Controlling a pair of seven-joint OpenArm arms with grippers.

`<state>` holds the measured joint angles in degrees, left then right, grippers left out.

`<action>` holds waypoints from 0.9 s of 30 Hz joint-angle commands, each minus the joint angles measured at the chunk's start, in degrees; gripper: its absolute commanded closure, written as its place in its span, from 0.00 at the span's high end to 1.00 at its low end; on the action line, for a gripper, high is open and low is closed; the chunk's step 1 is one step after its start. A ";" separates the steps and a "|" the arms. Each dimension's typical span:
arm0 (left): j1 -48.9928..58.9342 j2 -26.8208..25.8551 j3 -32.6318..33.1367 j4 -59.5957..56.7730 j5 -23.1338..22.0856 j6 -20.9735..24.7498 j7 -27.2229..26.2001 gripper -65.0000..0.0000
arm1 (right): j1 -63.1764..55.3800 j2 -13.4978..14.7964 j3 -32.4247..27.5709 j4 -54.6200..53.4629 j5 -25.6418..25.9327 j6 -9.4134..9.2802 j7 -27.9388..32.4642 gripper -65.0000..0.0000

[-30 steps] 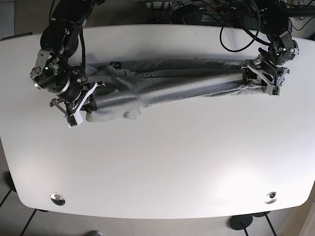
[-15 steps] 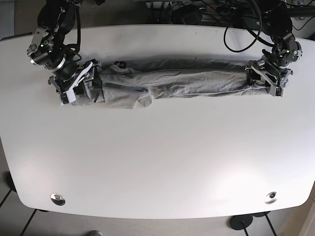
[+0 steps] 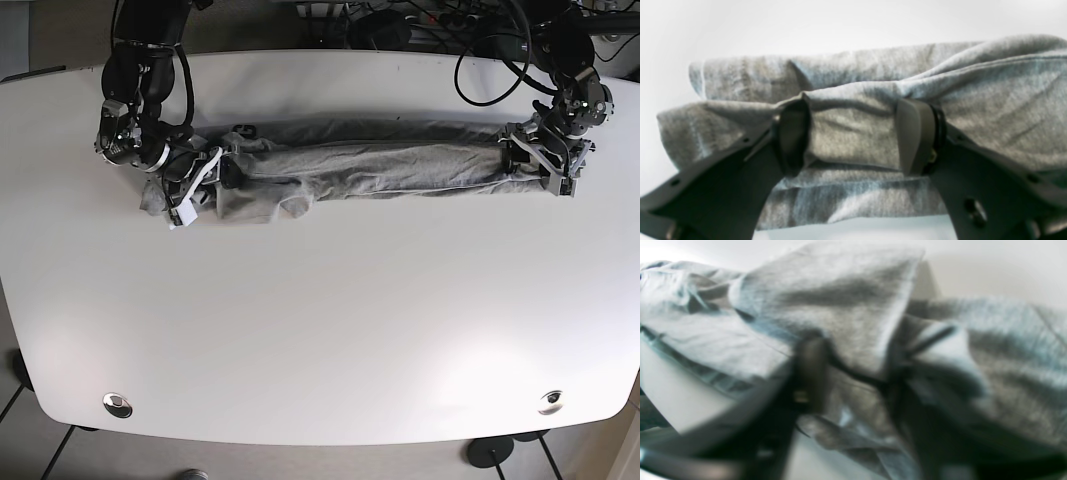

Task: Fold the T-shirt properly
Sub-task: 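Regrasp the strip end with the right gripper and tuck it inward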

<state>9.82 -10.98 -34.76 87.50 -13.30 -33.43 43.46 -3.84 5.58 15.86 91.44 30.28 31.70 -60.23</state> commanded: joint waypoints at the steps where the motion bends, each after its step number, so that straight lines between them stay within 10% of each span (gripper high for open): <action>1: 0.24 -0.40 -0.09 0.10 1.39 0.51 2.21 0.60 | 0.63 0.70 0.19 3.02 1.76 0.34 0.93 0.02; 8: 0.24 -0.49 -0.09 0.10 1.39 0.51 2.21 0.60 | -8.52 0.61 0.54 22.28 1.76 -1.68 -0.92 0.05; 16: 0.24 -0.49 -0.18 0.01 1.39 0.51 2.21 0.60 | -12.47 0.97 7.57 15.77 0.44 -3.18 -1.00 0.07; 22: 0.15 -0.49 -0.18 0.01 1.48 0.51 2.21 0.60 | -12.65 2.11 19.35 21.05 1.50 -1.68 -1.36 0.64; 27: 0.15 -0.49 -0.09 0.01 1.48 0.51 2.21 0.60 | -12.56 2.55 13.29 22.54 12.57 2.01 -4.17 0.61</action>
<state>9.82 -11.00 -34.81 87.42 -13.13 -33.12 43.44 -16.73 7.46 28.40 113.08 41.78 33.41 -65.23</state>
